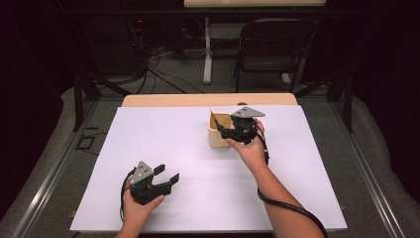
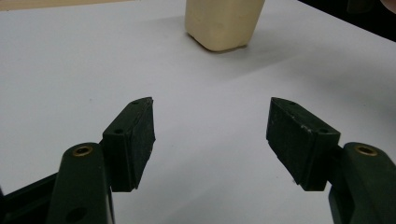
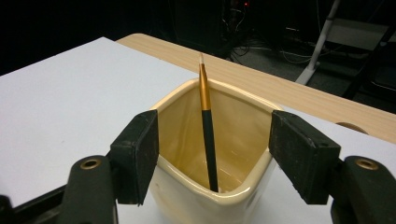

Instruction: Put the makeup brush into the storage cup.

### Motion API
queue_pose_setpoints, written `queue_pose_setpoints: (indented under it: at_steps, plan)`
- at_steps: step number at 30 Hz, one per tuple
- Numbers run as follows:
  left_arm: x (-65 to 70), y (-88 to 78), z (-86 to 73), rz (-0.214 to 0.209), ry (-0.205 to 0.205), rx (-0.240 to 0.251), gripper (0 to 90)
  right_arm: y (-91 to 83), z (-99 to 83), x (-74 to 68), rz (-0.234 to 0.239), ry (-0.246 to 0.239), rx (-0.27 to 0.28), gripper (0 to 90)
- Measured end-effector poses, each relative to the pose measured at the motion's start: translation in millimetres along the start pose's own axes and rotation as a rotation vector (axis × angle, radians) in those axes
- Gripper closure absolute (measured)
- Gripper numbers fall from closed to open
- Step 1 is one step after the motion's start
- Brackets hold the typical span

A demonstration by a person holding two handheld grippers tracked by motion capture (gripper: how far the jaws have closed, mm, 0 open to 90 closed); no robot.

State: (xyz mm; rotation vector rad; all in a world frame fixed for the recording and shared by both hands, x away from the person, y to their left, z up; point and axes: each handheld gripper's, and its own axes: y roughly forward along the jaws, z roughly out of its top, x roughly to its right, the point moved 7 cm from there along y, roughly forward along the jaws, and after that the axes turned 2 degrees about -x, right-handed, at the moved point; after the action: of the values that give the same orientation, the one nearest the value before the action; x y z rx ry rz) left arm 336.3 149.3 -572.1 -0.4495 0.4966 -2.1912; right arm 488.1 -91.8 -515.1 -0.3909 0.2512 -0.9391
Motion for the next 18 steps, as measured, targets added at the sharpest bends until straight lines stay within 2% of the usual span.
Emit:
queue_pose_setpoints:
  at_steps: [18]
  plan:
    - [0.2,-0.1,0.6,0.003,0.003,0.0,32.5,-3.9,0.2,-9.2,0.022,-0.031,-0.016,32.3]
